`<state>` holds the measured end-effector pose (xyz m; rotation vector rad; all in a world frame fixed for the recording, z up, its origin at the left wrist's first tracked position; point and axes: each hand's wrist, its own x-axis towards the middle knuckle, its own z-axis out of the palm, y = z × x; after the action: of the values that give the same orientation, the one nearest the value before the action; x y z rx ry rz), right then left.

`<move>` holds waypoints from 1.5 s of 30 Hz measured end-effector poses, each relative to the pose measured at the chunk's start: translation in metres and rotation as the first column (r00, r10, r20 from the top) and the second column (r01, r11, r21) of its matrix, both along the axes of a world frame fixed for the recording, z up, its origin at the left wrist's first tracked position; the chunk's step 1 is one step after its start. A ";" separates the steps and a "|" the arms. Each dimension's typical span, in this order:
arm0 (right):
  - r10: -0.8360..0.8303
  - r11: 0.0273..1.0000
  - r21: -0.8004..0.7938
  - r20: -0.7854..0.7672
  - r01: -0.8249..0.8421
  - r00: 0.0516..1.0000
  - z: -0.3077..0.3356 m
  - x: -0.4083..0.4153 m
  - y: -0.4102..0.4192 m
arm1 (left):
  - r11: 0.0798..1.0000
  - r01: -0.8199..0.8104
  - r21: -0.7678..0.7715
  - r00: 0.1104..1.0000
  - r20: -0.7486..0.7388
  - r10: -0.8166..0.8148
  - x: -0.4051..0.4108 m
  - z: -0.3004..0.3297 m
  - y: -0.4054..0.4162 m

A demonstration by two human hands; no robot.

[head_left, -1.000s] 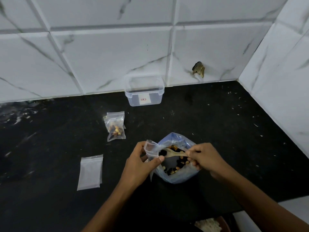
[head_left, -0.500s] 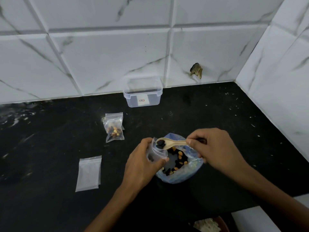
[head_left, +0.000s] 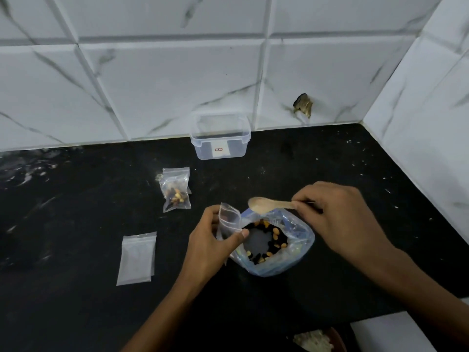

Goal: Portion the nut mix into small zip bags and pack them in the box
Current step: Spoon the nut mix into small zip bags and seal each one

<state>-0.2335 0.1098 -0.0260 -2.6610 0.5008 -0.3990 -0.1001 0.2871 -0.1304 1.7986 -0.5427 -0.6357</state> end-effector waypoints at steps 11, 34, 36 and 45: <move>0.003 0.992 0.106 -0.555 0.068 0.832 -0.092 0.021 -0.002 | 0.990 0.138 0.022 0.977 -0.170 -0.132 -0.005 -0.011 0.016; -0.169 0.707 0.568 -0.442 0.421 0.881 -0.102 0.024 -0.008 | 0.985 0.155 0.074 0.978 -0.155 -0.142 0.004 -0.010 0.012; -0.199 0.667 0.599 -0.431 0.444 0.880 -0.097 0.019 -0.015 | 0.987 0.141 0.074 0.982 -0.136 -0.130 0.007 -0.010 0.013; -0.208 0.585 0.699 -0.362 0.412 0.909 -0.047 -0.001 -0.032 | 0.992 0.110 0.066 0.993 0.024 -0.112 0.007 0.000 0.007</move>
<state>-0.2344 0.0782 -0.0734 -1.7687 0.9782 0.0708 -0.0930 0.2941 -0.1307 1.8503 -0.6512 -0.7120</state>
